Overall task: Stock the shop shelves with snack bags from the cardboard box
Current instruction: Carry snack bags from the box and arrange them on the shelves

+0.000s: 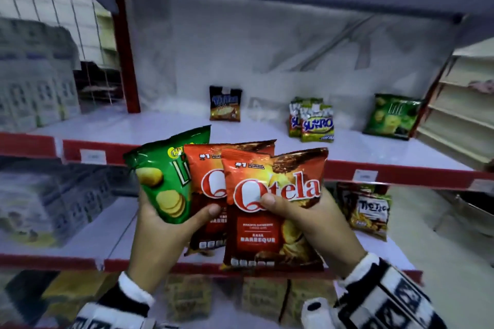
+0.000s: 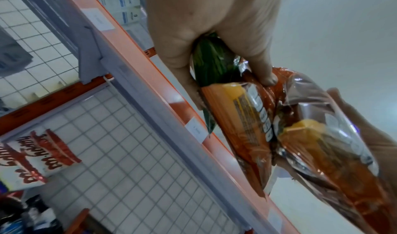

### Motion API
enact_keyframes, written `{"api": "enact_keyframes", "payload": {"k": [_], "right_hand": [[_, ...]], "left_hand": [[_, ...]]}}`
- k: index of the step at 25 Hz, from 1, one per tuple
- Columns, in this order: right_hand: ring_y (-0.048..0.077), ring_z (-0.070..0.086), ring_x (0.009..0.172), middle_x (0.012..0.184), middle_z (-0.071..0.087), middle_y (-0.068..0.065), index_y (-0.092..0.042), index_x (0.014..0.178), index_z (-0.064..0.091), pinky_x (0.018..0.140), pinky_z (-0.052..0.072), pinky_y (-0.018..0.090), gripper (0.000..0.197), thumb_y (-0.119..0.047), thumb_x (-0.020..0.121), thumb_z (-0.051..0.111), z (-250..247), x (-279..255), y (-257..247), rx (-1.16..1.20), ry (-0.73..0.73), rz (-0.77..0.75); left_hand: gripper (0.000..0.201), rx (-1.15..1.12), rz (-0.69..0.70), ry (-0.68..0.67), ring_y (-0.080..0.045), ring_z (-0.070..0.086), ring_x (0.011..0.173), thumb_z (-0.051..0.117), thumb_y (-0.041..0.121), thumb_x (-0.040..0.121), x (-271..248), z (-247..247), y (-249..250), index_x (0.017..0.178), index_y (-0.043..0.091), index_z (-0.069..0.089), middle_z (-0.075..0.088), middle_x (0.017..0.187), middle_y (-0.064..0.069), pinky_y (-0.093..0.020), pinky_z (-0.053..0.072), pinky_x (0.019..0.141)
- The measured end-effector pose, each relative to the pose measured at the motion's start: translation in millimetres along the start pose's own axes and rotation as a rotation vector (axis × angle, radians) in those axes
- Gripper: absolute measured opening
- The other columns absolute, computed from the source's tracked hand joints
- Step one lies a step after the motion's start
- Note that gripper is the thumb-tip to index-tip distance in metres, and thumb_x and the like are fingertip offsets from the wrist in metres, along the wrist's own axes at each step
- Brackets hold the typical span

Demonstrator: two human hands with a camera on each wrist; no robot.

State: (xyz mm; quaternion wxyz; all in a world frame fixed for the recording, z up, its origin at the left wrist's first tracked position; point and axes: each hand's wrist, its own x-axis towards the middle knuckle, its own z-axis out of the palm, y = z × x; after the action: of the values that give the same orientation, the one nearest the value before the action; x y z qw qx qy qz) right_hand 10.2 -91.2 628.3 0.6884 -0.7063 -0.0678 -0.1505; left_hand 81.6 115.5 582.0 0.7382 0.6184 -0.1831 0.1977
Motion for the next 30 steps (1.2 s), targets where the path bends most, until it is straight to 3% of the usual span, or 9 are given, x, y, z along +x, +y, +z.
{"api": "enact_keyframes", "payload": {"k": [3,6,9,13,16,20,23,25,30], "right_hand": [[0.015,0.071,0.095,0.105,0.073,-0.004,-0.024,0.118,0.055,0.075,0.058,0.028,0.078,-0.048,0.051,0.085,10.1,-3.3,-27.7,-0.008,0.057,-0.034],[0.019,0.07,0.099,0.11,0.071,-0.001,-0.027,0.122,0.051,0.086,0.056,0.041,0.079,-0.046,0.054,0.085,11.5,-5.1,-42.6,-0.022,0.063,-0.011],[0.017,0.071,0.095,0.107,0.072,-0.003,-0.03,0.12,0.05,0.084,0.057,0.039,0.078,-0.042,0.052,0.087,1.7,-6.6,-54.7,-0.084,0.078,-0.017],[0.011,0.071,0.091,0.103,0.072,-0.011,-0.04,0.107,0.054,0.078,0.059,0.031,0.067,-0.051,0.049,0.086,-25.2,0.7,-66.9,-0.187,0.093,-0.068],[0.011,0.071,0.091,0.103,0.072,-0.012,-0.039,0.11,0.053,0.079,0.059,0.033,0.07,-0.052,0.049,0.086,-48.7,12.4,-72.7,-0.222,0.072,-0.081],[0.009,0.071,0.089,0.102,0.072,-0.013,-0.04,0.108,0.055,0.073,0.059,0.025,0.066,-0.052,0.05,0.087,-86.5,43.7,-85.9,-0.252,0.006,-0.122],[0.011,0.072,0.084,0.097,0.074,-0.009,-0.029,0.108,0.06,0.064,0.057,0.02,0.065,-0.047,0.052,0.087,-106.3,73.7,-101.1,-0.237,-0.034,-0.156],[0.01,0.072,0.08,0.093,0.075,-0.009,-0.026,0.105,0.061,0.059,0.055,0.017,0.058,-0.043,0.055,0.084,-111.3,98.5,-108.5,-0.201,-0.038,-0.187],[0.012,0.072,0.082,0.096,0.075,-0.003,-0.022,0.109,0.061,0.067,0.057,0.026,0.066,-0.053,0.053,0.077,-83.5,174.9,-103.7,-0.237,-0.016,-0.194]], "left_hand": [[0.083,-0.012,0.009,-0.059,0.012,0.065,0.088,0.082,0.03,0.043,13.4,-3.7,28.5,0.119,0.03,0.049,0.07,0.098,0.025,-0.005,0.05,0.066],[0.087,-0.018,-0.015,-0.09,0.007,0.065,0.091,0.083,0.032,0.042,24.0,-4.2,43.3,0.12,0.033,0.046,0.067,0.105,0.017,-0.018,0.05,0.075],[0.091,-0.008,-0.024,-0.112,-0.006,0.063,0.097,0.083,0.032,0.04,31.4,4.3,52.6,0.122,0.03,0.045,0.065,0.109,0.01,-0.033,0.049,0.084],[0.084,-0.006,-0.027,-0.135,0.002,0.066,0.085,0.085,0.025,0.043,44.7,26.1,51.3,0.118,0.031,0.046,0.068,0.104,0.007,-0.018,0.05,0.068],[0.081,0.013,-0.051,-0.138,0.004,0.067,0.081,0.085,0.028,0.044,54.6,43.1,48.9,0.115,0.038,0.046,0.069,0.1,0.008,-0.013,0.048,0.061],[0.069,0.012,-0.018,-0.08,0.013,0.066,0.073,0.083,0.021,0.045,76.9,63.8,47.2,0.101,0.045,0.049,0.072,0.089,0.015,-0.005,0.048,0.05],[0.07,0.023,-0.007,-0.008,0.006,0.068,0.079,0.084,0.023,0.045,88.0,60.3,46.3,0.101,0.048,0.051,0.07,0.094,0.025,-0.014,0.052,0.056],[0.069,0.064,-0.001,0.068,0.007,0.068,0.078,0.083,0.028,0.045,90.4,49.2,44.3,0.101,0.049,0.049,0.07,0.092,0.025,-0.014,0.051,0.057],[0.085,0.158,0.041,0.25,0.001,0.064,0.088,0.083,0.03,0.047,117.4,-0.2,40.0,0.124,0.029,0.047,0.066,0.102,0.013,-0.023,0.051,0.067]]}}
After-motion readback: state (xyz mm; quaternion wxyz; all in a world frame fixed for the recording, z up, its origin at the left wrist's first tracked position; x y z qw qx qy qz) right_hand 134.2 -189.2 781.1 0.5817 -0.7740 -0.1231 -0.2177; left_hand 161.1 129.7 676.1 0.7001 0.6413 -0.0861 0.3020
